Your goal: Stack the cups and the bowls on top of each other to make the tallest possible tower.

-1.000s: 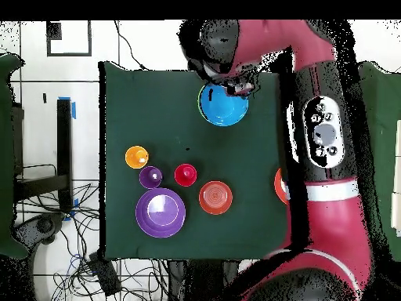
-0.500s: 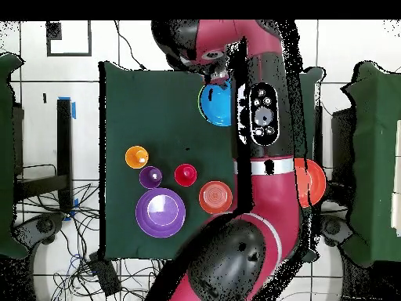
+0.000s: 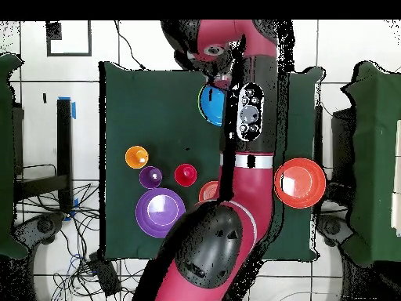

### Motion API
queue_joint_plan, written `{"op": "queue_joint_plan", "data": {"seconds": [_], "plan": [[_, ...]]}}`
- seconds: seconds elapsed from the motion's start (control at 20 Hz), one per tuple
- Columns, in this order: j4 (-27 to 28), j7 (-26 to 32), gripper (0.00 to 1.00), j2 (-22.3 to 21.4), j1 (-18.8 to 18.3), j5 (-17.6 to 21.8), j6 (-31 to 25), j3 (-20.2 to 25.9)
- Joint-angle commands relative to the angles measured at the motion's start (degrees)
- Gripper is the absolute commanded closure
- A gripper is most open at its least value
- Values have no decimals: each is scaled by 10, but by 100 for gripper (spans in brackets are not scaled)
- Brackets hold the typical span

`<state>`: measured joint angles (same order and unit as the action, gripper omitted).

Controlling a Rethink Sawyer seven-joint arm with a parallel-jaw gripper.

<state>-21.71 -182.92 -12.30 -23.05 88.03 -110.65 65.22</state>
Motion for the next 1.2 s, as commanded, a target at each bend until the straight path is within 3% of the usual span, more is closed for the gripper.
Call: {"op": "queue_joint_plan", "data": {"seconds": [0.05,0.3,0.55,0.9,1.2], "plan": [[86,254,0,-10,-5,120,-105,73],[82,268,0,-35,-20,126,-141,99],[95,263,0,-49,-22,174,-173,145],[118,240,0,-31,-23,328,-190,304],[131,217,0,-6,-35,447,-153,457]]}}
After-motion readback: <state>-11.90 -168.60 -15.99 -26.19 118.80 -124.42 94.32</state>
